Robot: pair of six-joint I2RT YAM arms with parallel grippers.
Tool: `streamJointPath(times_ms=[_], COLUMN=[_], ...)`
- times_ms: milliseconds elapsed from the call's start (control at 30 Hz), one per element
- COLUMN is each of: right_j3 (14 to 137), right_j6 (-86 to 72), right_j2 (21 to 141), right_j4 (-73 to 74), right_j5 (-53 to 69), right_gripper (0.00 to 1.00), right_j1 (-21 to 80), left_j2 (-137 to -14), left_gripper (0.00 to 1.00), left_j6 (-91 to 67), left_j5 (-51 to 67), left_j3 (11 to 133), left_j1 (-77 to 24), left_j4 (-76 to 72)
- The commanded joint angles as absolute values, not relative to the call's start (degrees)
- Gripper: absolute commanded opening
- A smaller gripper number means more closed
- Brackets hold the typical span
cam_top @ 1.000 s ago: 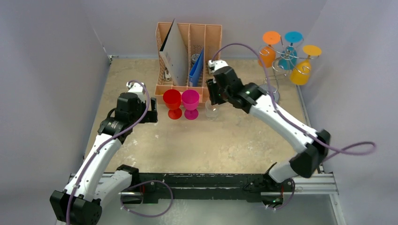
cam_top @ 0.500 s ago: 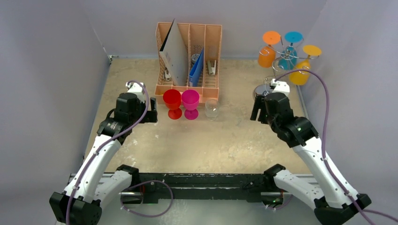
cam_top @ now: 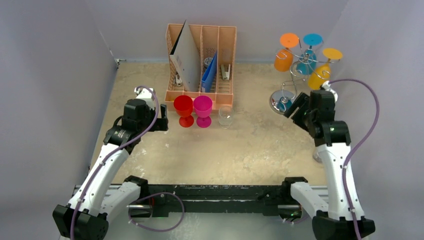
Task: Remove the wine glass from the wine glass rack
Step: Adjust the wine rack at the center of the board.
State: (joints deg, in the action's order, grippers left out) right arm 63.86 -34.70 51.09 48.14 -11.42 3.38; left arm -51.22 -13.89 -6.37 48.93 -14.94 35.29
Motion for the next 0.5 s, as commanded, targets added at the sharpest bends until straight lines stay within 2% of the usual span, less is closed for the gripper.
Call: streamJointPath(times_ms=[0,200,467], right_j3=[77.7,91.9,97.2], right_j6=[-34.8,-31.2,-27.0], right_j2=[54.9,61.7,67.6], right_j4=[48.2,51.8,54.0], right_j5=[-2.8,-5.4,-7.7], right_gripper=[0.72,0.70,0.77], right_j1=[-2.0,-3.1,-3.3], left_j2=[-50.9,-50.5,-50.6], left_gripper=[0.99,0.99,0.99], left_j6=[-12.7,-12.5,-12.3], left_j5=[-5.6,-5.9,-5.7], left_j3=[50.0,50.1,50.1], left_j1=[-14.6,-14.6,-14.6], left_j4=[33.6,33.7,33.7])
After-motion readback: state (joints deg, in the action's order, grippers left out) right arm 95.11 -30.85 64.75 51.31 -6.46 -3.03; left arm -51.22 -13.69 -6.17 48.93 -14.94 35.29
